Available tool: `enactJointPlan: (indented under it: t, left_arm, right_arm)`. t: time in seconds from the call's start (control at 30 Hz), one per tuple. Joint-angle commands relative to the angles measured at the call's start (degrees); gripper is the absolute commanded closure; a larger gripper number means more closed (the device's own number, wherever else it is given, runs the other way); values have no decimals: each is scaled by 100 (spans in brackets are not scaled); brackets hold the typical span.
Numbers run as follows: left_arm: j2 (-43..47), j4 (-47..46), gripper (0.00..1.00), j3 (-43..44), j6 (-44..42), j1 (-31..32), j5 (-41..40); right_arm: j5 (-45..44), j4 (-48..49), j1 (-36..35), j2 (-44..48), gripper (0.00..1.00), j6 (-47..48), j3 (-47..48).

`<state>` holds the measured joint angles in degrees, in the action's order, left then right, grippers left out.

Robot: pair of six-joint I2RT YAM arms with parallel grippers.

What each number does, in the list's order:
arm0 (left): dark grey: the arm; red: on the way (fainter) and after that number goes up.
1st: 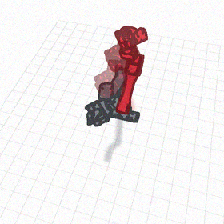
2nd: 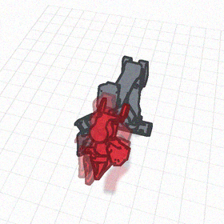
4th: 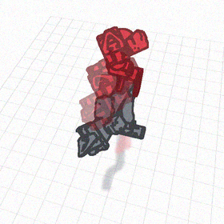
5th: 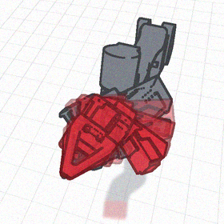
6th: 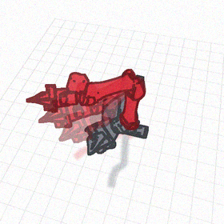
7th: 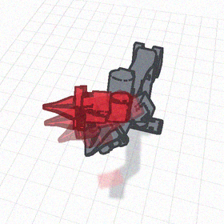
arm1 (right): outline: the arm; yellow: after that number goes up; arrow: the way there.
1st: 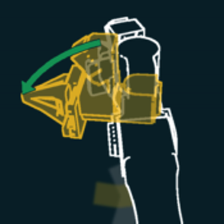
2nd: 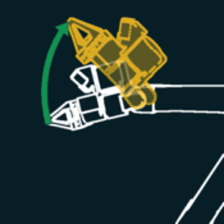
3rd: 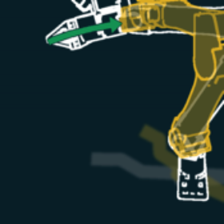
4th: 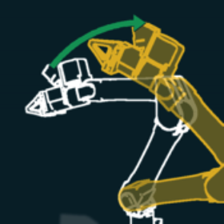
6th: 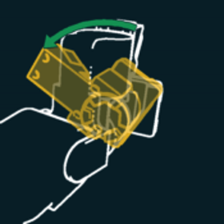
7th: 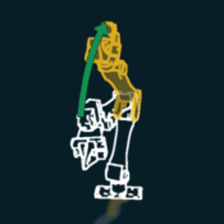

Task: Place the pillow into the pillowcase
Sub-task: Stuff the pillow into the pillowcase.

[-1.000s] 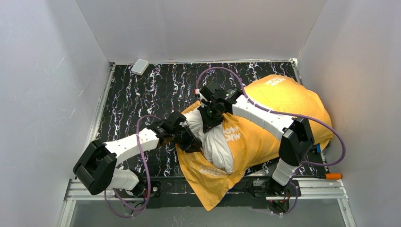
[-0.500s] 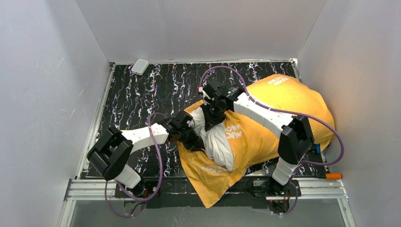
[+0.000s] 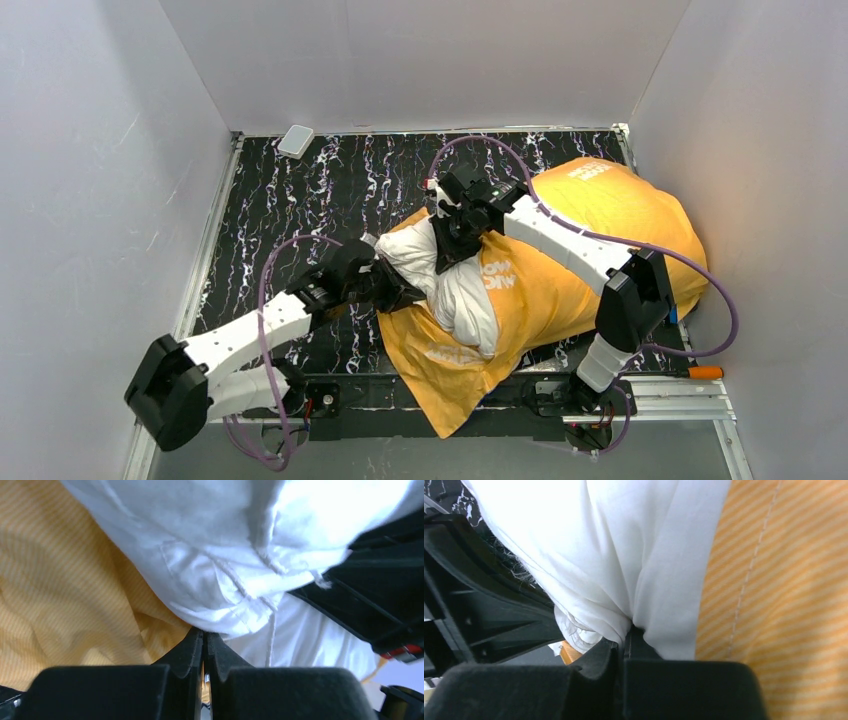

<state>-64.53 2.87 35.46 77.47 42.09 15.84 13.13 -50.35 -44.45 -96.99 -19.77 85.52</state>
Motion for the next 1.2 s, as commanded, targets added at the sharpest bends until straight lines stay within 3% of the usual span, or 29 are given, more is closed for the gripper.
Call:
enactJointPlan:
  t: [0.0, 0.23, 0.5, 0.67, 0.77, 0.87, 0.97, 1.03, 1.17]
  left_arm:
    - [982, -842, 100, -80, 215, -84, -302]
    - [2237, -2004, 100, -687, 571, -103, -1388]
    - [2291, -3525, 100, -686, 204, -140, -2412]
    - [1473, -4327, 100, 138, 71, -396, -1716]
    - [857, -4497, 100, 960, -127, -438, -851]
    - [466, -4492, 100, 1443, -215, -464, -205]
    - [412, -4436, 100, 1338, -53, -480, 15]
    - [482, -4349, 100, 1112, 85, -486, 52]
    - [751, -3836, 100, 770, 60, -487, 164]
  right_arm:
    - [-292, -330, 89, 61, 99, 136, -83]
    - [-181, -570, 86, 5, 99, 468, -36]
    - [101, -739, -46, 227, 99, 575, -1022]
    - [-520, -1056, -484, 7, 99, 642, -1088]
    - [-1216, -1341, -896, -260, 99, 782, -588]
    - [-1177, -1239, -916, -152, 99, 848, 111]
    - [-844, -1113, -785, 85, 85, 810, 1317]
    - [-645, -989, -613, 188, 69, 689, 2083]
    - [-516, -1046, -286, 176, 52, 572, 3282]
